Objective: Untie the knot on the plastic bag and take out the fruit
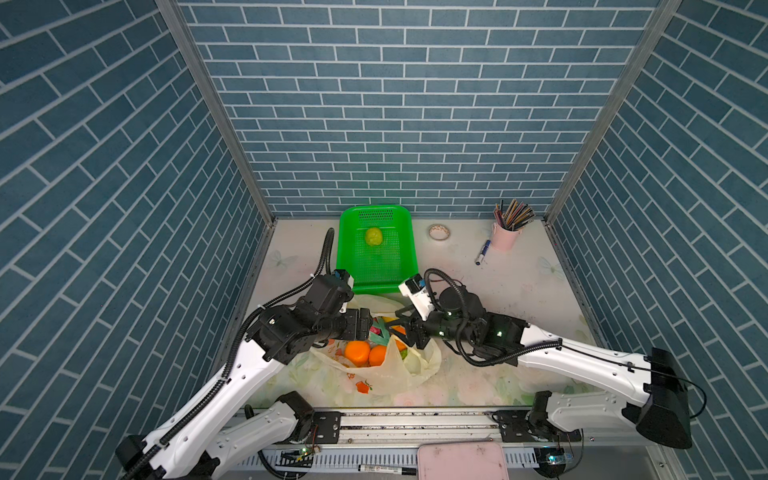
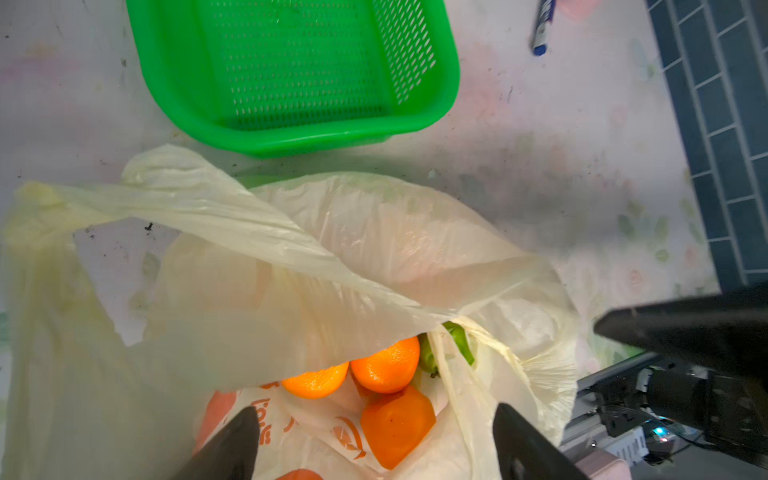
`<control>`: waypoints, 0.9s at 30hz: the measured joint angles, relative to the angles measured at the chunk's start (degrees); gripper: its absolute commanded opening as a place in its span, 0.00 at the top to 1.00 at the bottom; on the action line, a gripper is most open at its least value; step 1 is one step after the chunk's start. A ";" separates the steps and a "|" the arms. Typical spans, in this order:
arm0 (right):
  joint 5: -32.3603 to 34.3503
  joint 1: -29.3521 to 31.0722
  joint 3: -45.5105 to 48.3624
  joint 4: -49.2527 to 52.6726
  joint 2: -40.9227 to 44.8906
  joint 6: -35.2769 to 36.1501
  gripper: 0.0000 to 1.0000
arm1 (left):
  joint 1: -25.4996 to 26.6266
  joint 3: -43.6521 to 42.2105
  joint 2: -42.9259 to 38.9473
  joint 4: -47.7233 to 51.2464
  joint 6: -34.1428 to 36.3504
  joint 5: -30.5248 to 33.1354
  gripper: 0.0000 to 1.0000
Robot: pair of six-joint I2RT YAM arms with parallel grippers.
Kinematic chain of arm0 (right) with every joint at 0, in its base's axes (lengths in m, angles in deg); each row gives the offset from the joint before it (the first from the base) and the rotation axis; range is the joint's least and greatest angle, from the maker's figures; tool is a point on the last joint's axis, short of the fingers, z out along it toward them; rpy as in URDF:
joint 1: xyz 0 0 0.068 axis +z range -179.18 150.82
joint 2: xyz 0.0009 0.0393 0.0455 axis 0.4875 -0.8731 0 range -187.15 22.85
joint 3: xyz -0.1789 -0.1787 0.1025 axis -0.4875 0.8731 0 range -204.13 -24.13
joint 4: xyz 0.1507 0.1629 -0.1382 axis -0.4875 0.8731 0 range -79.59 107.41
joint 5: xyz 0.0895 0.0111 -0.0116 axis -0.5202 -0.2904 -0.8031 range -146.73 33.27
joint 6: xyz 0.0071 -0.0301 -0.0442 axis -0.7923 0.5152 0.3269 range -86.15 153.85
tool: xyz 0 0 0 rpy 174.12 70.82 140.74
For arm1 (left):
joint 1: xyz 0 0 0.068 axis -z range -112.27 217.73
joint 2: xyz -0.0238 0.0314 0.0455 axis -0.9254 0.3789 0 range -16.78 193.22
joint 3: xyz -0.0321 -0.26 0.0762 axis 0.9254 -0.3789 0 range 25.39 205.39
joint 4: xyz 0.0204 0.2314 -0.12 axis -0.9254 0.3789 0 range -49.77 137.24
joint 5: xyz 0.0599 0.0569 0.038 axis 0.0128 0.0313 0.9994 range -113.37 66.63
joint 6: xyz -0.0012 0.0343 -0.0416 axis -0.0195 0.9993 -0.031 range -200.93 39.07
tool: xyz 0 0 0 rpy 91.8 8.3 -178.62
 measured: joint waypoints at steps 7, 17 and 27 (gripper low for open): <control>-0.59 2.10 2.45 -0.83 -6.71 4.33 0.31 | -0.24 -3.93 5.90 -2.91 0.76 1.22 0.11; -7.08 5.31 3.52 1.64 -10.32 8.44 0.60 | -4.33 -9.14 6.16 -9.57 1.49 0.85 0.21; -8.17 14.01 9.44 2.32 -18.40 7.91 0.70 | -4.31 -16.46 0.24 -14.62 -1.97 -2.32 0.21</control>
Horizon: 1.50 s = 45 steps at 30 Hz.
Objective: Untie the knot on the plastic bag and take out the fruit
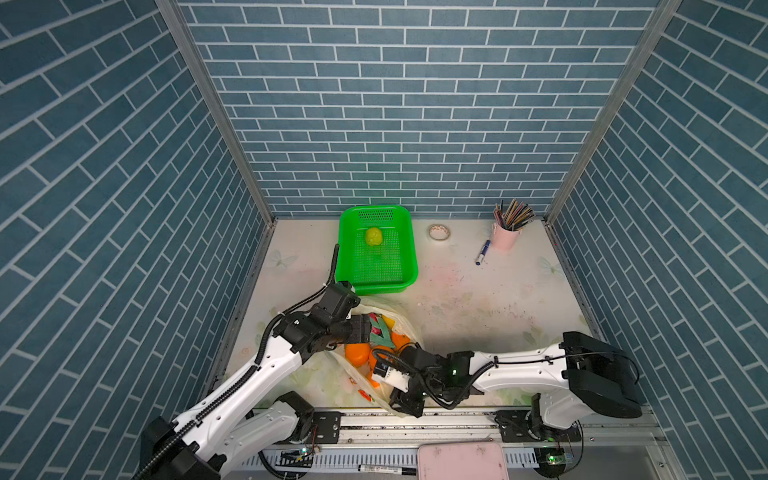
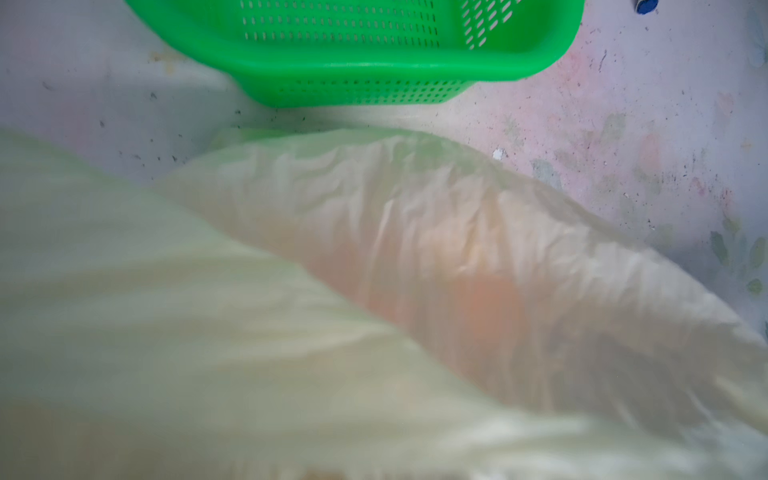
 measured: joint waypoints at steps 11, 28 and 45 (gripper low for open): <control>5.97 0.22 -0.42 2.71 1.79 -1.70 0.44 | 0.00 -3.02 -1.55 -2.71 -1.92 -1.40 0.21; 14.34 -0.24 -12.41 5.66 13.66 -1.97 0.40 | 0.00 -3.52 -3.17 -4.26 -1.97 -1.42 0.21; 25.33 -6.75 -18.64 2.89 -2.64 -9.01 0.39 | -0.63 -5.42 -3.32 -12.02 -7.21 -0.90 0.21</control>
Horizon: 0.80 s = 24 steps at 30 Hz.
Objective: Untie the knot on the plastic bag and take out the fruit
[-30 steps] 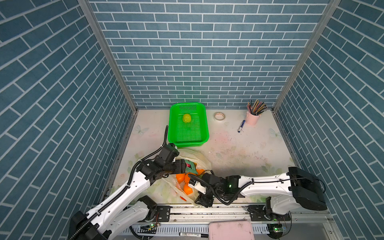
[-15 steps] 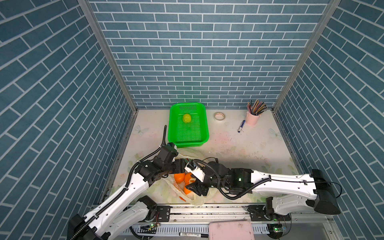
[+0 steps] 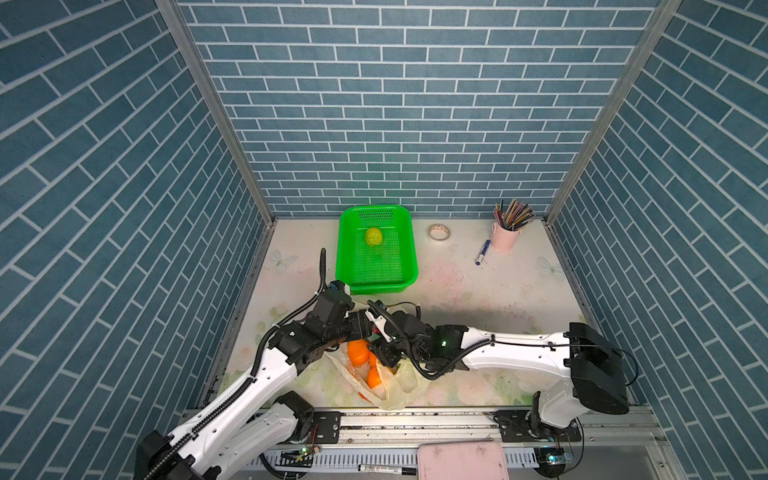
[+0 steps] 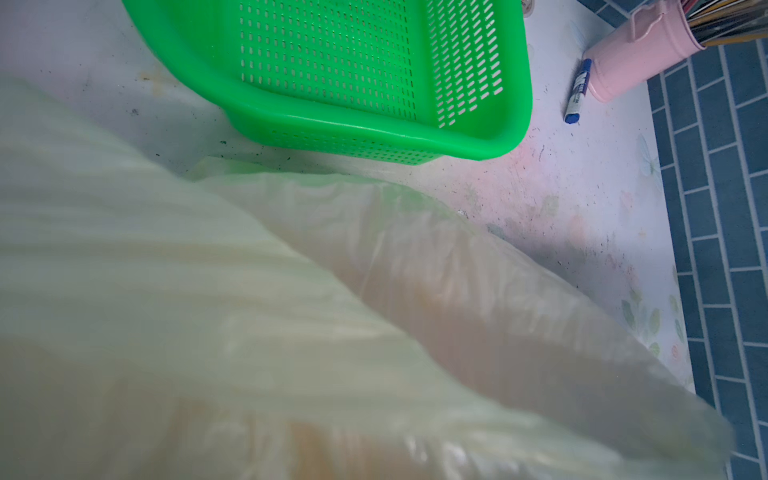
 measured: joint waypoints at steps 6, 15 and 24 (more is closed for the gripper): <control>2.51 -3.67 -1.33 1.70 -4.28 -4.39 0.35 | -0.04 0.24 1.75 -3.69 -0.09 -0.90 0.21; 7.98 -5.25 -1.38 3.41 -6.16 -11.26 0.30 | 0.04 0.90 1.81 -4.02 1.09 -0.26 0.21; 7.67 -9.88 -1.31 0.94 -6.14 -16.15 0.26 | 0.04 1.36 1.81 -1.22 4.35 1.29 0.27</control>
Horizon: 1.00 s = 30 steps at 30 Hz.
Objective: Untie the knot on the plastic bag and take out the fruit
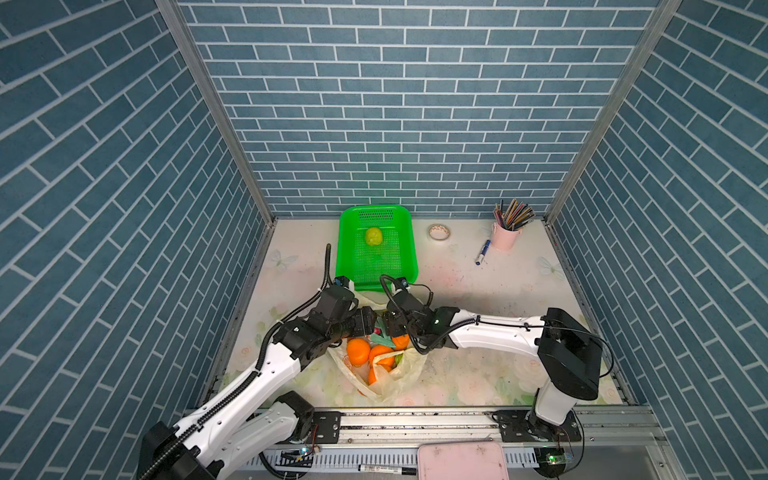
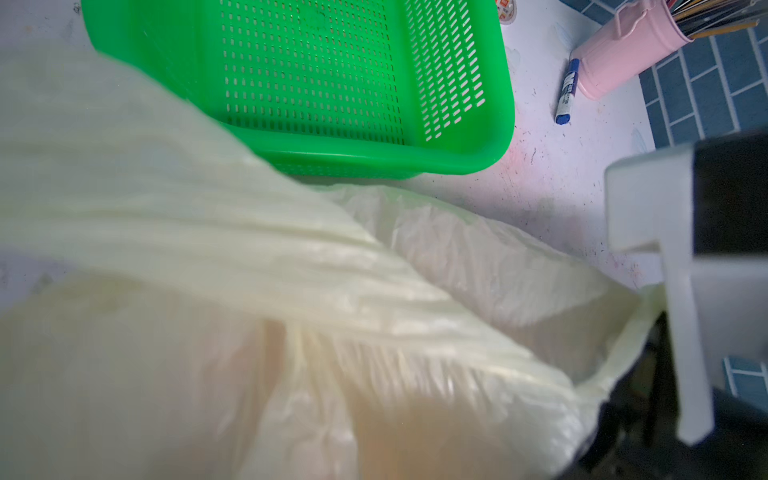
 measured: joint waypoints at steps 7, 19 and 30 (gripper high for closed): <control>-1.84 -2.84 0.04 -2.54 -0.11 -4.85 0.25 | -0.02 0.00 -0.28 1.62 1.46 0.02 0.28; -6.34 -3.61 0.04 -4.20 -5.81 -8.83 0.18 | -0.07 0.04 -0.52 1.75 1.86 -0.02 0.28; -8.20 -3.93 -0.76 -5.81 -7.58 -9.66 0.36 | -0.07 0.04 -0.52 1.75 1.95 -0.17 0.28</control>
